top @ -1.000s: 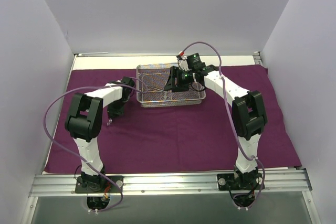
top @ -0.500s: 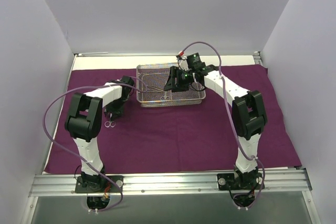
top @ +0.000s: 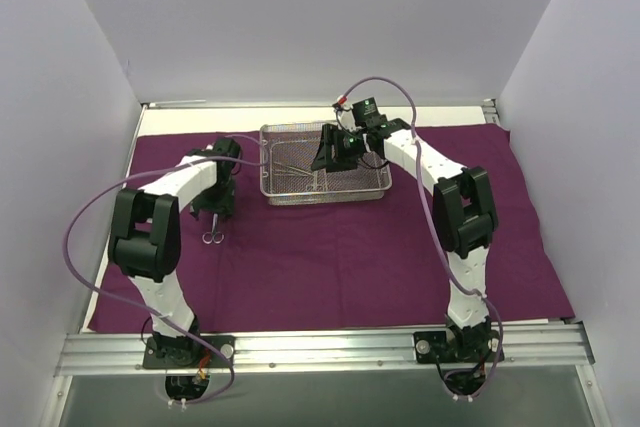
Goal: Open and lay out the surgical kit
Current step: Place the medical item in the surgical kit, then smooth out the surgical kit at the center of the board.
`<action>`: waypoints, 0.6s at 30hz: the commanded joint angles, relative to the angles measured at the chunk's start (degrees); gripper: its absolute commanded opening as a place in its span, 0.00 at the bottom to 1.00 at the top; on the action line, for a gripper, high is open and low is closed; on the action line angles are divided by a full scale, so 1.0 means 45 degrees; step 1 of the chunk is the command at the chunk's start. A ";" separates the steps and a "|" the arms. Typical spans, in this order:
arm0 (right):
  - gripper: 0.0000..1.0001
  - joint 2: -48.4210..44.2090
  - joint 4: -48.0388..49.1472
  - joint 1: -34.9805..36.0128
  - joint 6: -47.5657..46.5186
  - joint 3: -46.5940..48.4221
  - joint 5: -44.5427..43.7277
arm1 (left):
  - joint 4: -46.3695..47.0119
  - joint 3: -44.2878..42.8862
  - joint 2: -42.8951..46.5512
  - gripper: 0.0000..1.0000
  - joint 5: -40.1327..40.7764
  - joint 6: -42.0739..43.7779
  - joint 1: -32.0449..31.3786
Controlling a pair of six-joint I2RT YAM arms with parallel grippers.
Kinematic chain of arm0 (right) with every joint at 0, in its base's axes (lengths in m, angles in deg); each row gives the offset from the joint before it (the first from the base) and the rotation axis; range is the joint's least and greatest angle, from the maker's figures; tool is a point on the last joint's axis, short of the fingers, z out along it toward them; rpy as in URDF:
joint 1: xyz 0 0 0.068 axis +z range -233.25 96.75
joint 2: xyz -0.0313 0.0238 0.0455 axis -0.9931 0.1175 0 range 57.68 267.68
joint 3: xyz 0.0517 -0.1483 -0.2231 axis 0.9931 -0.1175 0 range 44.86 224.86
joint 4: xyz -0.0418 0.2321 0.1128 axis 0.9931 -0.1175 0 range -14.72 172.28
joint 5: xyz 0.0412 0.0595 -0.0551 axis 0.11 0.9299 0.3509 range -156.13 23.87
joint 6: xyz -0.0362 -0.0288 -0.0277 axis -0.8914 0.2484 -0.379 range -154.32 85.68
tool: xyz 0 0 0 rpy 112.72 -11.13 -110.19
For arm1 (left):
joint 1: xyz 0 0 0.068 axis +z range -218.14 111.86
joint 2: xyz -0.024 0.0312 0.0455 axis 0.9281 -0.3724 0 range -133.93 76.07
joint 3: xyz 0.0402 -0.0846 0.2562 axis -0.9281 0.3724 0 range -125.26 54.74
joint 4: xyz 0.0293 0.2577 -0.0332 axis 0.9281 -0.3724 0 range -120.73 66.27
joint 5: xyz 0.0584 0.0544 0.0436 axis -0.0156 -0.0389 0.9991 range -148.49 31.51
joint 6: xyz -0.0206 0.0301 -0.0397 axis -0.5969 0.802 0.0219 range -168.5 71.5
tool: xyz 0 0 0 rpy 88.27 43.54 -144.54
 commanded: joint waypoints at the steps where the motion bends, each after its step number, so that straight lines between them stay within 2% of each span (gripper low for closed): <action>1: 0.51 -0.0020 -0.0356 -0.0091 -0.0273 0.0939 0.0240 | -0.0237 0.0160 0.0868 0.66 0.0001 -0.0289 0.0628; 3: 0.51 0.0019 -0.0298 -0.0091 -0.0137 0.1037 0.0259 | -0.0178 0.0394 0.1394 0.66 -0.0019 -0.0328 0.0863; 6: 0.51 -0.0039 -0.0200 -0.0032 0.0097 0.1037 0.0259 | -0.0080 0.0706 0.1826 0.53 -0.0369 -0.0406 0.1662; 7: 0.51 -0.0059 -0.0180 -0.0013 0.0117 0.1037 0.0220 | -0.0041 0.0765 0.1865 0.46 -0.0622 -0.0329 0.2148; 8: 0.51 -0.0098 -0.0180 0.0065 0.0118 0.1018 0.0201 | -0.0002 0.0824 0.1788 0.30 -0.0682 -0.0270 0.2385; 11: 0.51 -0.0137 -0.0296 0.0221 0.0137 0.1018 0.0142 | 0.0212 0.1019 0.1553 0.02 -0.1131 -0.0172 0.3166; 18: 0.51 -0.0001 -0.0336 0.0534 0.0079 0.1173 -0.0267 | 0.0292 0.0864 0.0051 0.02 -0.2128 -0.0464 0.4691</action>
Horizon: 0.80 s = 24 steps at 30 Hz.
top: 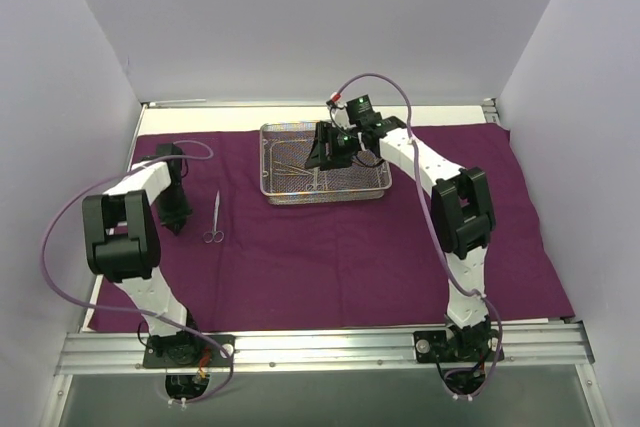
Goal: Open and lay out the surgical kit
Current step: Smooth out the surgical kit at the center of the board.
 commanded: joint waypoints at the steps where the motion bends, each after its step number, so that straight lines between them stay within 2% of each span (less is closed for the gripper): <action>1: 0.51 -0.0015 -0.0210 0.0209 -0.0120 0.0629 -0.0312 | 0.0179 -0.0287 -0.1173 0.02 -0.0773 -0.0183 0.0515; 10: 0.51 0.0668 -0.0405 0.0267 -0.0316 0.1235 -0.0800 | 0.0277 -0.0854 -0.2642 0.02 -0.0890 0.0169 0.2349; 21: 0.51 0.2601 -0.1966 0.0580 -0.1311 0.3753 -0.2576 | 0.0082 -0.1577 -0.2195 0.02 -0.2081 0.0110 0.2372; 23: 0.51 0.3050 -0.2454 0.0619 -0.1702 0.4495 -0.3240 | -0.0132 -0.1558 -0.1551 0.11 -0.2606 0.0091 0.2332; 24: 0.51 0.3187 -0.2611 0.0658 -0.1819 0.4710 -0.3493 | -0.0210 -0.1558 -0.1317 0.20 -0.2706 0.0013 0.2313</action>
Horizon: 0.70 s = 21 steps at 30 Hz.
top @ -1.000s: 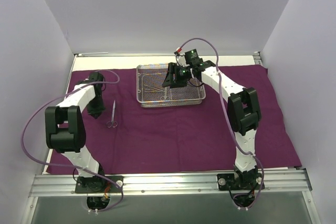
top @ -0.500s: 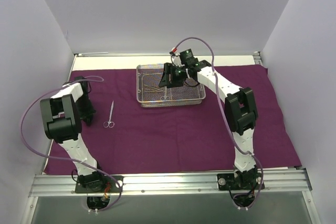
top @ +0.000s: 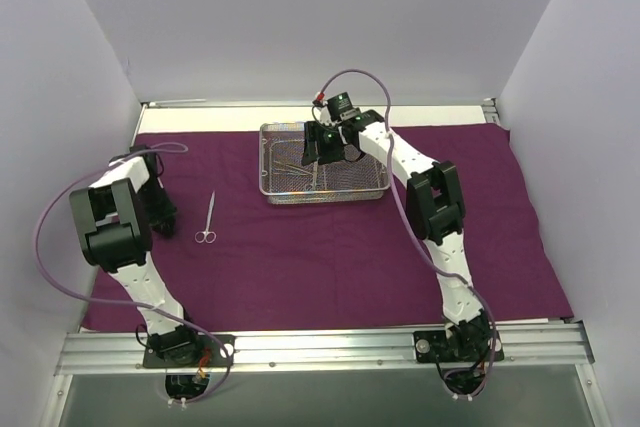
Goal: Open and lay out the surgical kit
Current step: Smooth out the surgical kit at the center of the board.
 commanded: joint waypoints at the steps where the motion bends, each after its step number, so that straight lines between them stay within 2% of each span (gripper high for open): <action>1: 0.52 0.0438 -0.1159 0.0158 -0.0863 0.1340 -0.1522 | 0.0635 -0.0096 0.1155 0.26 -0.0992 -0.0191 0.0001; 7: 0.53 0.0674 -0.0966 0.0664 -0.2209 0.1694 -0.2599 | -0.0089 -0.0116 0.2973 0.51 -0.2182 -0.0679 -0.0038; 10: 0.54 0.0967 -0.0654 0.0958 -0.3070 0.1929 -0.3243 | -0.0303 0.0002 0.3599 0.56 -0.2847 -0.1050 -0.0116; 14: 0.52 0.1474 -0.0768 0.0959 -0.2584 0.2630 -0.3810 | -0.0421 0.0061 0.4090 0.57 -0.3356 -0.1285 -0.0136; 16: 0.47 0.1670 -0.1274 0.0998 -0.2116 0.3236 -0.4258 | -0.0538 -0.0056 0.4265 0.56 -0.3551 -0.1344 -0.0155; 17: 0.44 0.1632 -0.1355 0.1036 -0.1998 0.3238 -0.4337 | -0.0558 -0.0076 0.4324 0.56 -0.3610 -0.1344 -0.0272; 21: 0.42 0.1008 -0.1531 0.1252 -0.1685 0.2244 -0.4962 | -0.0695 -0.0252 0.4656 0.56 -0.3591 -0.1344 -0.0740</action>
